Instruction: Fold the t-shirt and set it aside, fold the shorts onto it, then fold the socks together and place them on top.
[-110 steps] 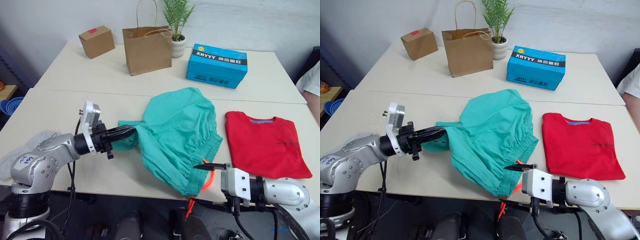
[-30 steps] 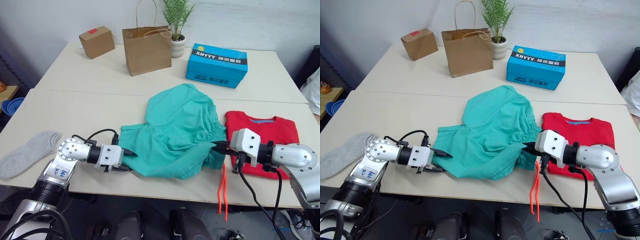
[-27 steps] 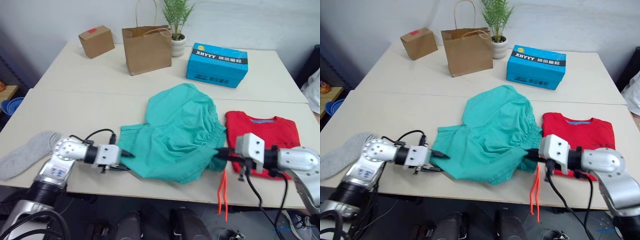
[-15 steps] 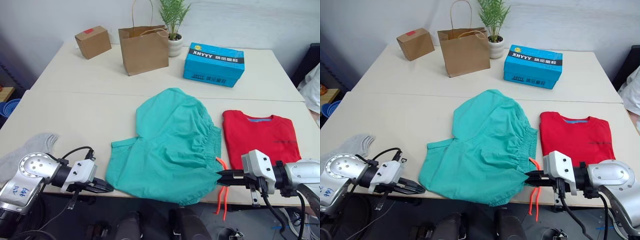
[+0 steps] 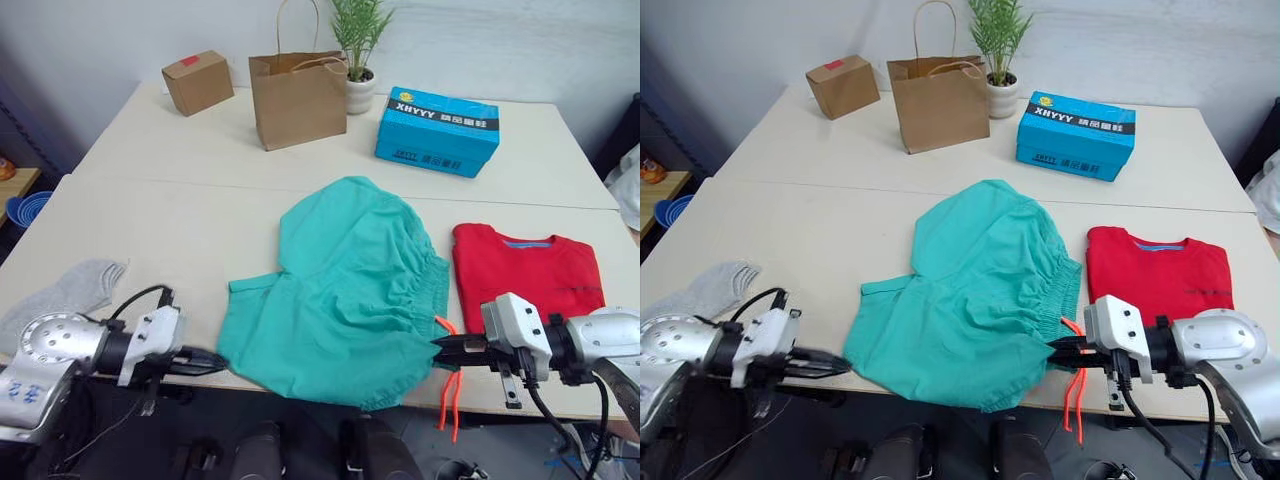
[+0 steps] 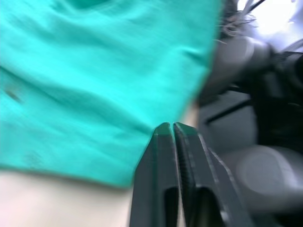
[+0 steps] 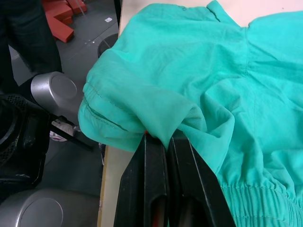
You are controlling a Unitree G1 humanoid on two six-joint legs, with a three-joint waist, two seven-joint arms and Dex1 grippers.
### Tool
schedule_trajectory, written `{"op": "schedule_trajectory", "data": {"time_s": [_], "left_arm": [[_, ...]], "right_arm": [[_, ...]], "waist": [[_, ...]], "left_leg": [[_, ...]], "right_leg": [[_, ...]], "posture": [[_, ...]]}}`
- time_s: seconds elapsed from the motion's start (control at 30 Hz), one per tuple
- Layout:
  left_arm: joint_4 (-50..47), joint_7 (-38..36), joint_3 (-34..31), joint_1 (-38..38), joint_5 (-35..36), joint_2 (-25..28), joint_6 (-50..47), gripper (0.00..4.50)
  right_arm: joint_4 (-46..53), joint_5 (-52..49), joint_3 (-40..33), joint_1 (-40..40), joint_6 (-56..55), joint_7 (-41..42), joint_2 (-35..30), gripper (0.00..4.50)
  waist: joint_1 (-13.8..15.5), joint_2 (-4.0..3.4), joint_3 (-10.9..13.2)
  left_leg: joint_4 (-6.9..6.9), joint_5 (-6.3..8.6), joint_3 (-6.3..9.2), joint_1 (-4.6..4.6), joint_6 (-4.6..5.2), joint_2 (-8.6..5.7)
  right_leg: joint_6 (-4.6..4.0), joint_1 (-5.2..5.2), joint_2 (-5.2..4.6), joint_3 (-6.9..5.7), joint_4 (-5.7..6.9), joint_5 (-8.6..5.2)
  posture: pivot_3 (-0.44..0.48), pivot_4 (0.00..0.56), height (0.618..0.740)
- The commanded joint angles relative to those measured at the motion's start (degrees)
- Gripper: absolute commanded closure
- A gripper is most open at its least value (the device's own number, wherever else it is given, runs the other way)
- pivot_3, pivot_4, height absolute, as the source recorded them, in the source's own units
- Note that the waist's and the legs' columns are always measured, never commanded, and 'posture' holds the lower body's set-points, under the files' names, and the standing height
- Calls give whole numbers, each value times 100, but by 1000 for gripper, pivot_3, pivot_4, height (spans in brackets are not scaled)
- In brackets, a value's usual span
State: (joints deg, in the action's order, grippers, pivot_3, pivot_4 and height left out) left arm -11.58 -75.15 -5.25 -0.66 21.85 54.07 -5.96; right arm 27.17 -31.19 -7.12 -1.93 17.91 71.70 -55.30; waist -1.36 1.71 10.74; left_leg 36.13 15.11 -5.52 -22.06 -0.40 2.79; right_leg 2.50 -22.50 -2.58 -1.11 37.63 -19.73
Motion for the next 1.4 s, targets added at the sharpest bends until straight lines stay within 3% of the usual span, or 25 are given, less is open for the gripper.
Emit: {"op": "schedule_trajectory", "data": {"time_s": [0.03,0.2,0.43,0.67,0.77,1.0,1.03,1.27,1.33,1.4], "left_arm": [[200,11,347,199,-503,-117,675,2972],[705,-121,639,515,-878,-220,1575,1447],[1141,-297,843,734,-1121,-188,2249,1447],[1759,213,1056,1167,-1772,-346,2766,1447],[2032,405,1169,1423,-1956,-451,2927,2061],[2090,118,1346,1463,-1540,-533,2700,4323],[2022,-16,1350,1383,-1430,-461,2578,4477],[1057,-577,741,351,-175,224,1414,4477],[178,-553,180,-508,819,797,-304,4477],[-515,-702,-333,-1331,1416,1356,-1432,4477]], "right_arm": [[70,-9,-28,41,-56,-50,60,4500],[189,-61,-116,-75,13,-111,46,4500],[243,-52,-194,-232,-10,-189,34,4500],[238,-32,-151,-237,-42,-265,63,4500],[194,0,-89,-188,-77,-272,82,4500],[62,82,11,-56,-155,-227,127,4500],[49,93,13,-55,-168,-214,132,4500],[185,-59,-105,-335,-131,-44,83,4500],[351,-267,-191,-614,98,93,-38,4500],[463,-369,-217,-849,351,217,-233,4500]], "waist": [[-29,-2,1],[-28,-1,1],[-26,-2,1],[-12,-14,-6],[6,-23,-12],[-8,-26,-13],[-11,-26,-13],[-106,-21,-12],[-114,-11,-6],[-135,2,1]], "left_leg": [[-2,5,-1,-2,-1,-1],[-4,14,-3,-6,-6,8],[8,8,-3,0,1,3],[7,8,-3,3,2,3],[9,2,-1,7,6,-1],[9,-5,-2,12,8,-2],[9,-5,-2,11,8,-2],[0,1,-6,8,-2,6],[-1,1,-3,6,-3,8],[-3,2,3,4,-7,12]], "right_leg": [[-1,-3,-1,0,-1,-1],[-3,-12,14,-2,0,-8],[4,-1,5,1,8,-3],[4,1,5,0,10,-2],[10,6,4,0,12,1],[14,9,4,3,15,8],[14,8,4,3,15,8],[4,-2,8,2,14,1],[1,-6,9,0,17,-1],[-4,-6,10,-3,18,-5]], "posture": [[0,150,740],[0,150,740],[0,150,740],[0,150,740],[0,150,740],[0,150,740],[0,150,740],[0,150,740],[0,150,740],[0,150,740]]}}
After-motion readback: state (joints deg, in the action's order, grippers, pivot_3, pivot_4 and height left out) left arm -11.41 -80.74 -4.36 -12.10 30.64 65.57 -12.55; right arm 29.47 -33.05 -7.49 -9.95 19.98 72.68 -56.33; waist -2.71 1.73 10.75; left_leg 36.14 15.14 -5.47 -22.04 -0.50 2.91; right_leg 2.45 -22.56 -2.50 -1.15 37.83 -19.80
